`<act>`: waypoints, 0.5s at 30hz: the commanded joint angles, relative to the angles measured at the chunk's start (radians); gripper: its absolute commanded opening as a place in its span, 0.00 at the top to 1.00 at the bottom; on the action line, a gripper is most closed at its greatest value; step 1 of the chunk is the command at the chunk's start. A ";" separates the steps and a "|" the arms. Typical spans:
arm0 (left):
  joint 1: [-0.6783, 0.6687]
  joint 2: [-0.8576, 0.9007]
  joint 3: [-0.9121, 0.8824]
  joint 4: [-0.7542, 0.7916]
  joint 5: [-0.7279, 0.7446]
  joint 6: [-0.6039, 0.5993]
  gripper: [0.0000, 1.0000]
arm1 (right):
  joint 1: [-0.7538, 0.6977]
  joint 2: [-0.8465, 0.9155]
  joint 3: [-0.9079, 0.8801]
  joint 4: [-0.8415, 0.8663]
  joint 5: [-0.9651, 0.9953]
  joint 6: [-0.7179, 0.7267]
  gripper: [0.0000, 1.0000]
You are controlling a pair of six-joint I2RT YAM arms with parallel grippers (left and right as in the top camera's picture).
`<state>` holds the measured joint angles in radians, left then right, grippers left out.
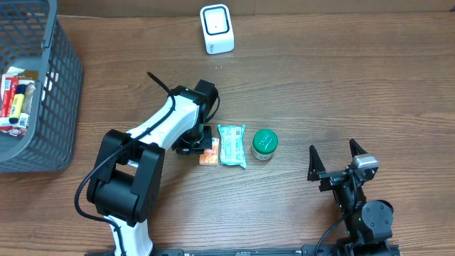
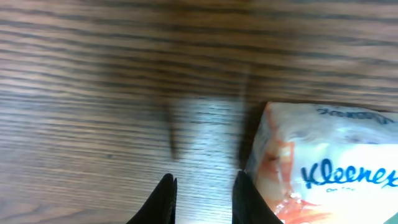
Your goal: Scan the item barcode
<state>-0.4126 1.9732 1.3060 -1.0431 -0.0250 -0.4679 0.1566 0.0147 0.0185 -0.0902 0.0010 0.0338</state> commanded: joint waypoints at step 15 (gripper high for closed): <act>-0.069 -0.011 -0.009 0.066 0.051 -0.011 0.85 | -0.006 -0.012 -0.011 0.006 0.005 0.008 0.00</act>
<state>-0.4698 1.9732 1.3029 -0.9794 0.0124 -0.4683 0.1566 0.0147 0.0185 -0.0906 0.0006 0.0341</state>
